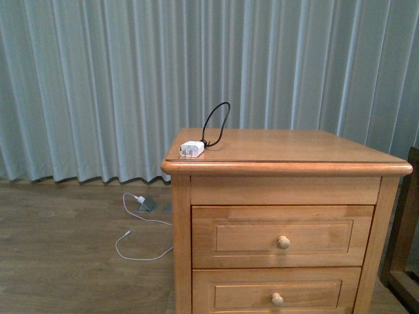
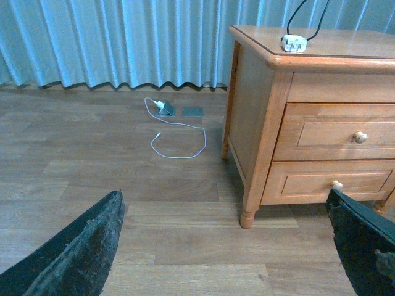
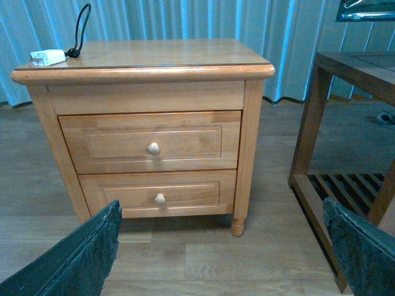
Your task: Put charger into drawer
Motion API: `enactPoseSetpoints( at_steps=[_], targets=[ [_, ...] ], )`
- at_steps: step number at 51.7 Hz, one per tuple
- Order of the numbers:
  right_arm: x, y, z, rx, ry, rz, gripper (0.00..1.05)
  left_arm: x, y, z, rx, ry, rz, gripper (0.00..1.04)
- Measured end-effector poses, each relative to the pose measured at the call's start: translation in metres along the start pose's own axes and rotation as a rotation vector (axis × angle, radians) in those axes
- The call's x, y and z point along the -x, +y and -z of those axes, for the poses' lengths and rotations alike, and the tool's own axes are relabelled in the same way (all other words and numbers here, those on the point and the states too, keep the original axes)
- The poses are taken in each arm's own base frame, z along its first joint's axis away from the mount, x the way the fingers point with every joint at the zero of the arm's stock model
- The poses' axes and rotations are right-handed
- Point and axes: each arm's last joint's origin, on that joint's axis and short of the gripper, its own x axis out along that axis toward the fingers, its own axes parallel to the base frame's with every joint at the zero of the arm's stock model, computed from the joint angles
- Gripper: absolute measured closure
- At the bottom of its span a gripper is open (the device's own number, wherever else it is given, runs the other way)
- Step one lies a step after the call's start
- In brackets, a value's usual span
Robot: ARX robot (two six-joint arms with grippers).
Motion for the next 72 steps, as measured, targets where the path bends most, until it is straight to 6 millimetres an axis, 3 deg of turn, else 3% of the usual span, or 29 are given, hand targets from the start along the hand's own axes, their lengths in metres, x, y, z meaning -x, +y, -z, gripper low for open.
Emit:
enactPoseSetpoints(
  at_steps=[18, 24, 32, 38, 47, 49, 58, 72],
  targets=[
    [0.000, 0.000, 0.000, 0.002, 0.002, 0.005, 0.08, 0.000, 0.000, 0.000, 0.000, 0.000, 0.000, 0.06],
    [-0.003, 0.004, 0.004, 0.082, 0.201, 0.139, 0.08, 0.000, 0.000, 0.000, 0.000, 0.000, 0.000, 0.06],
    [-0.021, 0.013, -0.004, 0.096, 0.253, 0.052, 0.08, 0.000, 0.000, 0.000, 0.000, 0.000, 0.000, 0.06],
    [-0.052, 0.018, -0.017, 0.086, 0.247, 0.002, 0.08, 0.000, 0.000, 0.000, 0.000, 0.000, 0.000, 0.06],
    [-0.117, 0.033, -0.020, 0.094, 0.279, -0.033, 0.08, 0.000, 0.000, 0.000, 0.000, 0.000, 0.000, 0.06],
    [-0.141, 0.039, -0.018, 0.090, 0.298, -0.044, 0.08, 0.000, 0.000, 0.000, 0.000, 0.000, 0.000, 0.06],
    [-0.208, 0.057, 0.004, 0.081, 0.364, -0.049, 0.08, 0.000, 0.000, 0.000, 0.000, 0.000, 0.000, 0.06],
    [-0.284, 0.086, 0.033, 0.050, 0.383, -0.052, 0.08, 0.000, 0.000, 0.000, 0.000, 0.000, 0.000, 0.06]
  ],
)
